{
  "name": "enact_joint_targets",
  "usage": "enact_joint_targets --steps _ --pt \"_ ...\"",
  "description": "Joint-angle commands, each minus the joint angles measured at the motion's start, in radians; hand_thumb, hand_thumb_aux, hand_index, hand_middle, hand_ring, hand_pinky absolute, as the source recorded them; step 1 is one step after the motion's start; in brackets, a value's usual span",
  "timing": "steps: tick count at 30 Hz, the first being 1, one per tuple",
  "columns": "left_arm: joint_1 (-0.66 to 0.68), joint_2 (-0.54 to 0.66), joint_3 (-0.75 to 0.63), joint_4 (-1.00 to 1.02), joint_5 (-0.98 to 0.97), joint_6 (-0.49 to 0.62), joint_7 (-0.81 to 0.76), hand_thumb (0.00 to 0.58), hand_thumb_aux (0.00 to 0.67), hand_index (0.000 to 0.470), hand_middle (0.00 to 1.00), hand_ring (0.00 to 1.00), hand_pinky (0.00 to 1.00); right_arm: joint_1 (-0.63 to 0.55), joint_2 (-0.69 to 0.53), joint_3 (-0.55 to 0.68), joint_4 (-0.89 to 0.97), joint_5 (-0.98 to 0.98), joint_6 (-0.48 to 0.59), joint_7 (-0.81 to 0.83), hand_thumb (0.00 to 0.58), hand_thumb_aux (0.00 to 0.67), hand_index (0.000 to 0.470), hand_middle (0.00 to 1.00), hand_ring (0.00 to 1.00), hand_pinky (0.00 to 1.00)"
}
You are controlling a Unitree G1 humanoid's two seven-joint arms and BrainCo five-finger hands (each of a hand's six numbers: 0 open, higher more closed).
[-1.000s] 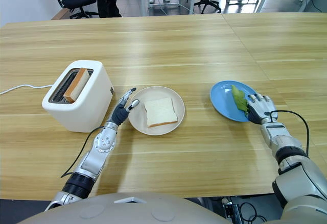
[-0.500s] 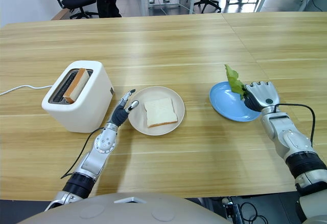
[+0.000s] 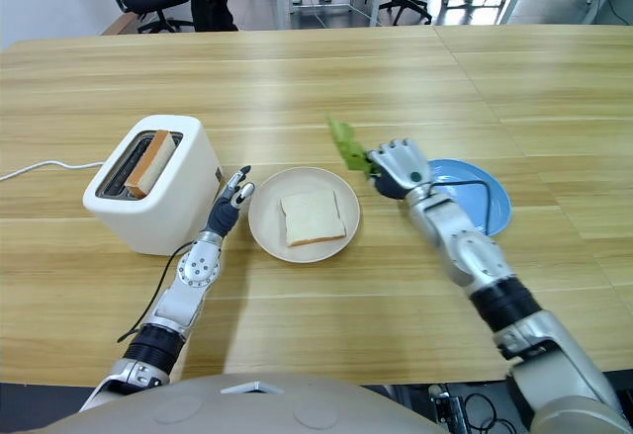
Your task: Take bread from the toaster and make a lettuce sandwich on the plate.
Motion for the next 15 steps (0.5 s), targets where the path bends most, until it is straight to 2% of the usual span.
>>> enact_joint_targets --steps 1,6,15 --pt "-0.008 -0.004 0.007 0.024 -0.017 -0.001 -0.009 0.000 0.000 0.000 0.00 0.00 0.00 0.007 0.048 0.078 0.075 -0.046 -0.022 0.021 0.580 0.670 0.460 1.00 1.00 1.00" --pt "-0.005 -0.006 0.009 0.021 -0.019 0.000 -0.009 0.000 0.000 0.000 0.00 0.00 0.00 0.031 0.073 0.134 0.114 -0.076 -0.035 0.032 0.580 0.670 0.460 1.00 1.00 1.00" --pt "0.001 -0.012 0.001 0.013 -0.011 0.004 -0.009 0.000 0.000 0.000 0.00 0.00 0.00 0.112 0.025 0.111 0.000 -0.113 -0.011 0.075 0.580 0.670 0.460 1.00 1.00 1.00"
